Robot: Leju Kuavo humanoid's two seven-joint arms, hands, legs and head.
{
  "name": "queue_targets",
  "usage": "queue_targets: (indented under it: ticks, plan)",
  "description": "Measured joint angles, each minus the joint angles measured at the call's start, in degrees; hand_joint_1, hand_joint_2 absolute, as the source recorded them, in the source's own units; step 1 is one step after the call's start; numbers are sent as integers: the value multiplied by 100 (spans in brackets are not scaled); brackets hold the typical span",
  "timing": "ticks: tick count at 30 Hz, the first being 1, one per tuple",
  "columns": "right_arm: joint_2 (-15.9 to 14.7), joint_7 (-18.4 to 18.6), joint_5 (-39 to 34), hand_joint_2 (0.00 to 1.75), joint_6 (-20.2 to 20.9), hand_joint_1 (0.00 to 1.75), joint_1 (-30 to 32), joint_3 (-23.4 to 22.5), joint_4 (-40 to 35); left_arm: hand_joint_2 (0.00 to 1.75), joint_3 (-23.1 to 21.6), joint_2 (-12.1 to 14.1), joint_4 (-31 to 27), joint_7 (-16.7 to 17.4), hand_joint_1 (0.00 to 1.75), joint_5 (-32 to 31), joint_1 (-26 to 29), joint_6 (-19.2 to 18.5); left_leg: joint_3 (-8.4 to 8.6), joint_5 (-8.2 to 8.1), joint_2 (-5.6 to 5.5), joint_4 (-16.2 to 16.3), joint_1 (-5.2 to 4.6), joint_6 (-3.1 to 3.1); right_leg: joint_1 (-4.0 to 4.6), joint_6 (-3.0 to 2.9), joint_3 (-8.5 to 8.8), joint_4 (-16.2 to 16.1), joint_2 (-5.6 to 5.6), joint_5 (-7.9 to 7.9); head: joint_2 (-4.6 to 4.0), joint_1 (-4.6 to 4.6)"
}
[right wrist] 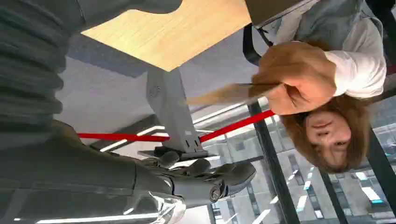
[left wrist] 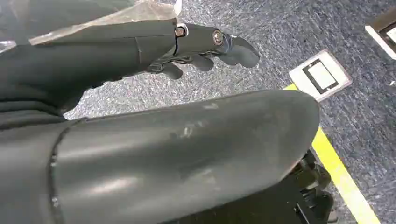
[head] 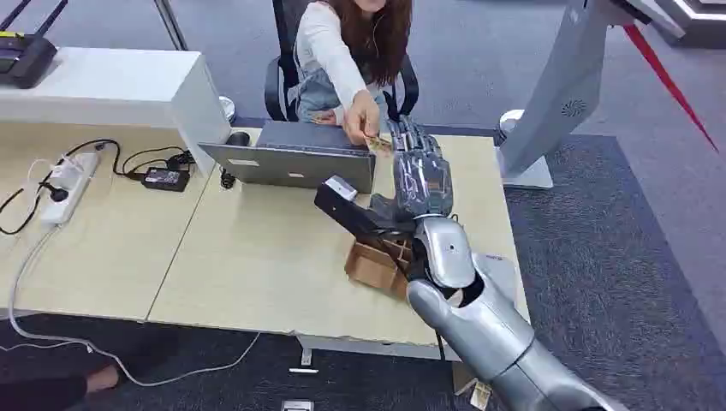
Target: Pass the card to the sensor for recognition and then transmit it.
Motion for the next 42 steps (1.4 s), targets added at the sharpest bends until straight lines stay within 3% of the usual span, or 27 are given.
queue_targets:
  ticks: [9,10,11,12,14,18,19,42]
  plan:
    - [50,9,20,175,7,0,-72,39,177,0,-4,-2,0,2,0,0,-1,-9,0,0,0,0,0,0,0,0,0,0,0,0,0,0]
    - [59,11,22,175,9,9,-92,48,188,0,-4,-2,0,2,0,0,0,-11,0,0,0,0,0,0,0,0,0,0,0,0,0,0]
    - [72,22,26,175,22,65,-111,48,199,0,-4,-2,0,2,0,0,0,-13,0,0,0,0,0,0,0,0,0,0,0,0,0,0]
    - [92,37,37,175,42,140,-134,48,212,0,-4,-2,0,2,0,-2,0,-18,1,0,0,0,0,0,0,0,0,0,0,0,0,0]
    - [116,48,39,175,61,155,-168,52,216,0,-4,-4,0,2,0,-4,-2,-20,1,0,1,0,0,0,0,0,0,0,1,0,0,0]
    - [157,57,39,175,70,159,-204,55,218,0,-4,-4,0,2,0,-4,-1,-20,1,0,1,0,0,0,0,0,0,0,0,0,0,0]
    - [162,61,39,175,70,175,-206,55,216,0,-4,-4,0,2,0,-7,-1,-20,0,0,1,0,0,0,0,0,0,0,0,0,0,0]
    - [212,15,-31,175,-205,175,-233,63,562,0,-70,-26,0,2,0,-17,0,-17,0,0,0,0,0,0,0,0,-2,0,0,0,0,0]
